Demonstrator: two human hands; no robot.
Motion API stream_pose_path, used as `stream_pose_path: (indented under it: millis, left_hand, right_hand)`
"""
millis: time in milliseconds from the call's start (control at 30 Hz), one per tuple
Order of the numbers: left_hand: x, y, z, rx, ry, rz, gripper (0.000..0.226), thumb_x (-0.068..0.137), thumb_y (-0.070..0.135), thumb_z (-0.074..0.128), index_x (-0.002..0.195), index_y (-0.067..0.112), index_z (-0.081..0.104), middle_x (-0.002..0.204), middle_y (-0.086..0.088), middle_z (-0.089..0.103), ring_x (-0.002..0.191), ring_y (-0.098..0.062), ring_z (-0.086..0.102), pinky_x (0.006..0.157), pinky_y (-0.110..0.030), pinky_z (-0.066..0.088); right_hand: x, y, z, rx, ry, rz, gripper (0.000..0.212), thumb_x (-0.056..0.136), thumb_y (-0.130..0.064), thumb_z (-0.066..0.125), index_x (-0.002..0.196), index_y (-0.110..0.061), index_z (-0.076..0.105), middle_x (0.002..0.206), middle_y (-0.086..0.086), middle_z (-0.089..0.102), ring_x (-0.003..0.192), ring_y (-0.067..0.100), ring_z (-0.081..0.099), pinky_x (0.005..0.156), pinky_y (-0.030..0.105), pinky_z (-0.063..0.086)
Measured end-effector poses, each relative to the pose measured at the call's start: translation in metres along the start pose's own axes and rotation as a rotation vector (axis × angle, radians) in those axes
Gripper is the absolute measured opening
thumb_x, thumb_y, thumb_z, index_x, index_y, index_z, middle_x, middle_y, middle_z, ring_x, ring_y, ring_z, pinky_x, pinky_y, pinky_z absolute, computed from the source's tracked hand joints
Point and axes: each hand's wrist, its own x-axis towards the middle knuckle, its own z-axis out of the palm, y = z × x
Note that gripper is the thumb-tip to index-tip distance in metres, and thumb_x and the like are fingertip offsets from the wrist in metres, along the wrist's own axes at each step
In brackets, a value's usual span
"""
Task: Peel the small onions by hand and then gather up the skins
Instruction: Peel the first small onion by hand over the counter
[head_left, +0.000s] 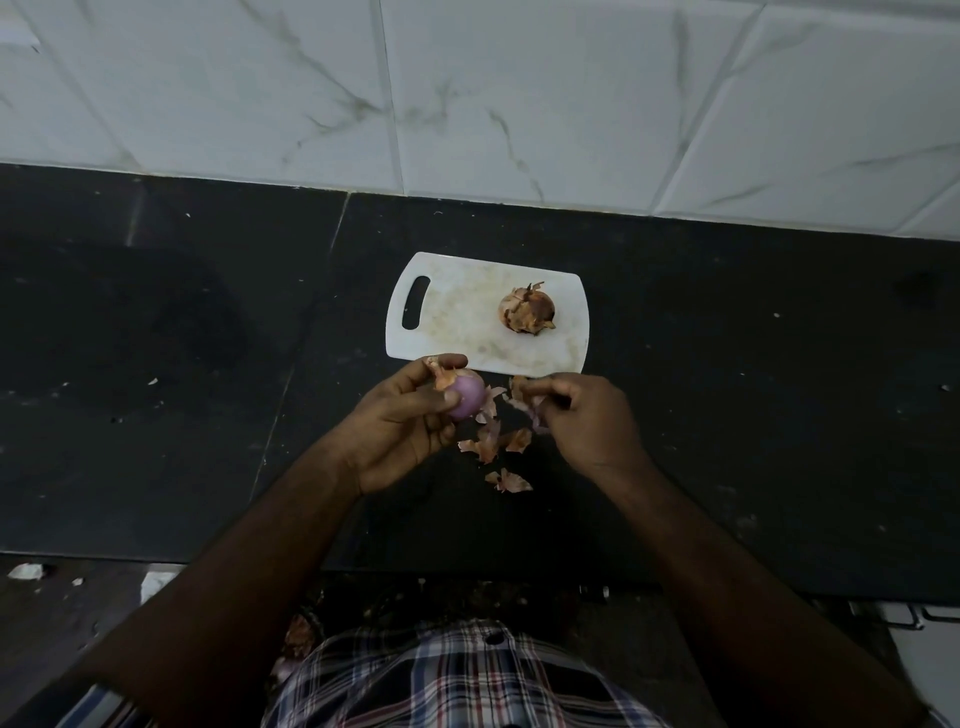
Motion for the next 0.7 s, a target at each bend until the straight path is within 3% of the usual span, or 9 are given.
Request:
stream_pose_path:
  millis: [100, 200, 267, 400, 467, 533, 700]
  left_hand:
    - [0.0, 0.001, -0.001, 0.015, 0.007, -0.008, 0.042, 0.079, 0.005, 0.067, 0.119, 0.02, 0.067, 0.119, -0.012, 0.067, 0.086, -0.018, 0.064, 0.066, -0.026, 0.051]
    - [0.002, 0.002, 0.003, 0.0, -0.002, -0.023, 0.043, 0.08, 0.006, 0.065, 0.12, 0.02, 0.066, 0.115, -0.01, 0.069, 0.082, -0.017, 0.065, 0.064, -0.026, 0.052]
    - [0.003, 0.0, 0.005, -0.006, 0.002, -0.016, 0.043, 0.081, 0.006, 0.065, 0.121, 0.018, 0.063, 0.112, -0.009, 0.069, 0.08, -0.017, 0.065, 0.064, -0.026, 0.053]
    - [0.008, -0.005, 0.008, 0.009, 0.032, 0.01, 0.043, 0.079, 0.005, 0.071, 0.12, 0.014, 0.063, 0.11, -0.01, 0.07, 0.088, -0.024, 0.067, 0.08, -0.036, 0.053]
    - [0.009, -0.005, 0.008, 0.002, 0.041, 0.017, 0.044, 0.077, 0.003, 0.072, 0.119, 0.014, 0.063, 0.113, -0.012, 0.07, 0.092, -0.025, 0.068, 0.083, -0.037, 0.053]
    - [0.008, -0.005, 0.008, -0.013, 0.03, 0.018, 0.042, 0.079, 0.003, 0.071, 0.119, 0.013, 0.064, 0.112, -0.012, 0.071, 0.09, -0.024, 0.069, 0.076, -0.033, 0.058]
    - [0.005, -0.012, 0.009, -0.061, 0.055, -0.004, 0.04, 0.085, 0.003, 0.069, 0.124, 0.009, 0.061, 0.109, -0.01, 0.07, 0.085, -0.019, 0.07, 0.07, -0.027, 0.058]
  right_hand:
    - [0.002, -0.005, -0.002, 0.1, 0.031, 0.037, 0.027, 0.097, -0.007, 0.056, 0.114, -0.02, 0.074, 0.108, -0.01, 0.072, 0.085, -0.007, 0.065, 0.069, 0.005, 0.048]
    - [0.001, -0.011, 0.004, 0.21, -0.041, 0.063, 0.034, 0.098, -0.005, 0.051, 0.119, -0.021, 0.071, 0.114, -0.007, 0.071, 0.095, 0.004, 0.068, 0.078, 0.017, 0.053]
    - [-0.003, -0.017, 0.01, 0.386, -0.081, 0.067, 0.027, 0.096, -0.012, 0.061, 0.12, -0.022, 0.07, 0.112, -0.007, 0.073, 0.099, 0.007, 0.069, 0.085, 0.028, 0.057]
    - [-0.01, -0.029, 0.021, 0.638, -0.054, 0.062, 0.019, 0.086, -0.01, 0.074, 0.104, -0.018, 0.075, 0.095, 0.0, 0.077, 0.089, 0.016, 0.074, 0.075, 0.033, 0.062]
    - [-0.009, -0.029, 0.026, 0.62, 0.026, 0.075, 0.018, 0.086, -0.002, 0.073, 0.094, -0.017, 0.076, 0.09, 0.002, 0.077, 0.085, 0.017, 0.075, 0.074, 0.031, 0.061]
    - [-0.008, -0.027, 0.028, 0.577, 0.04, 0.093, 0.019, 0.087, 0.001, 0.071, 0.092, -0.017, 0.075, 0.088, 0.004, 0.077, 0.082, 0.016, 0.074, 0.072, 0.029, 0.061]
    - [-0.005, -0.023, 0.028, 0.261, 0.03, -0.02, 0.02, 0.09, -0.006, 0.068, 0.106, -0.017, 0.074, 0.092, -0.009, 0.073, 0.084, 0.001, 0.069, 0.072, 0.014, 0.054]
